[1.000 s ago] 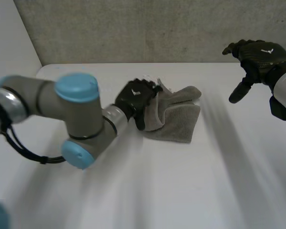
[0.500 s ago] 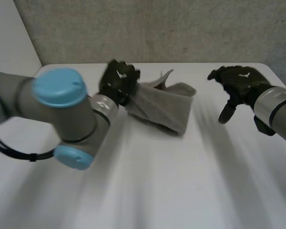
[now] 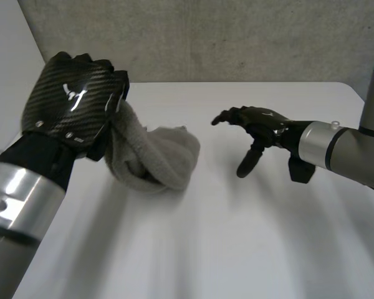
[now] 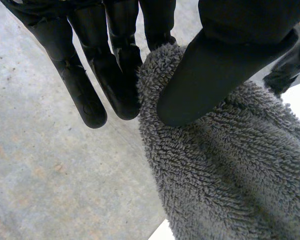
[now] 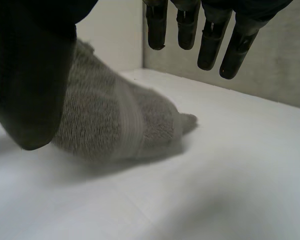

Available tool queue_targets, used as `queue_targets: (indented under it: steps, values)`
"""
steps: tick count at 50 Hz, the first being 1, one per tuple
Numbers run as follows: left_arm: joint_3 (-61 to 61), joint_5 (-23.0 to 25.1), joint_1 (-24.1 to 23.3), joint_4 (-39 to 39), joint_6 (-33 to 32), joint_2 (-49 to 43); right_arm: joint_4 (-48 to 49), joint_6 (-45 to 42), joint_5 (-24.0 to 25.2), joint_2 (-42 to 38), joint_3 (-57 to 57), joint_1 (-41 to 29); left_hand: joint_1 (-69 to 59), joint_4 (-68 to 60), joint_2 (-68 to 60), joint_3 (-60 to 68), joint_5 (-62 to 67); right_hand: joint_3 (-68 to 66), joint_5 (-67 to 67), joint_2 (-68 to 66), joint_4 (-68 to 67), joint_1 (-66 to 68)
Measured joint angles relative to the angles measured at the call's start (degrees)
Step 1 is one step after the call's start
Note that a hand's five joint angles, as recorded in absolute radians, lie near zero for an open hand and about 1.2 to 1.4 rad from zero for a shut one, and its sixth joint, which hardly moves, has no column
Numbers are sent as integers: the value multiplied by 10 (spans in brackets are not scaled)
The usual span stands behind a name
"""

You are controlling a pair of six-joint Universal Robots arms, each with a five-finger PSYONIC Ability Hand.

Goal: Fold the laundry

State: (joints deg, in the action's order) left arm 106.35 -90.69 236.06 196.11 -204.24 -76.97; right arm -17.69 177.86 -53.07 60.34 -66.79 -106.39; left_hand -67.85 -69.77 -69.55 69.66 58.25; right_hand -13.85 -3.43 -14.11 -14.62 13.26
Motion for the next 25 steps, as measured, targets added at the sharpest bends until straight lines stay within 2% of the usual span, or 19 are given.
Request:
queue_targets:
  steps: [4,8,16,25]
  values:
    - [40,0,0,-2,-1,46,3,40,33,-39,55,-12,0,0,0,0,0,0,0,0,0,0]
    - [71,-1,0,-4,-1,74,1,48,38,-76,121,-42,0,0,0,0,0,0,0,0,0,0]
    - [125,-1,-1,-5,0,105,-14,39,44,-162,265,-104,0,0,0,0,0,0,0,0,0,0]
    - [159,-1,-3,-4,0,119,-49,17,80,-291,411,-173,0,0,0,0,0,0,0,0,0,0]
